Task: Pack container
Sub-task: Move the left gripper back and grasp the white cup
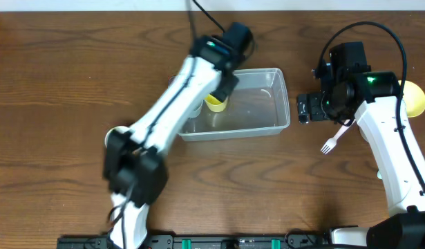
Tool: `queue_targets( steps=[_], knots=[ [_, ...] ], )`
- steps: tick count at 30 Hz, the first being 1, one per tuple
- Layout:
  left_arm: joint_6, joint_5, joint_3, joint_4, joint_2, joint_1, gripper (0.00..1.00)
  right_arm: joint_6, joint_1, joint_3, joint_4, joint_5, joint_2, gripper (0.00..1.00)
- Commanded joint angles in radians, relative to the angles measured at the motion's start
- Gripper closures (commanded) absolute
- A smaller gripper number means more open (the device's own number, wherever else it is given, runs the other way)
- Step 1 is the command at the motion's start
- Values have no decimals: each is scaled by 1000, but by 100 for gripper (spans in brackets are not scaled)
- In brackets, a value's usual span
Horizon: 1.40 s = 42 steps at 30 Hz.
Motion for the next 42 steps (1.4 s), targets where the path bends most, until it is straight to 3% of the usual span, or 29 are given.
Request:
queue_targets(
  steps=[1, 9, 12, 16, 21, 26, 42],
  knots=[
    [-104, -54, 34, -65, -156, 88, 36, 8, -2, 16, -1, 11, 1, 1],
    [-234, 15, 23, -277, -332, 383, 35, 9, -2, 16, 1, 11, 1, 1],
    [-237, 140, -29, -281, -334, 484, 35, 9, -2, 16, 1, 11, 1, 1],
    [-267, 166, -199, -199, -334, 566, 35, 9, -2, 16, -1, 11, 1, 1],
    [-275, 288, -442, -102, -333, 594, 35, 9, -2, 16, -1, 11, 1, 1],
    [-294, 294, -596, -31, -333, 572, 35, 9, -2, 16, 0, 11, 1, 1],
    [-304, 276, -862, 216, -329, 568, 37, 9, -2, 16, -13, 11, 1, 1]
  ],
)
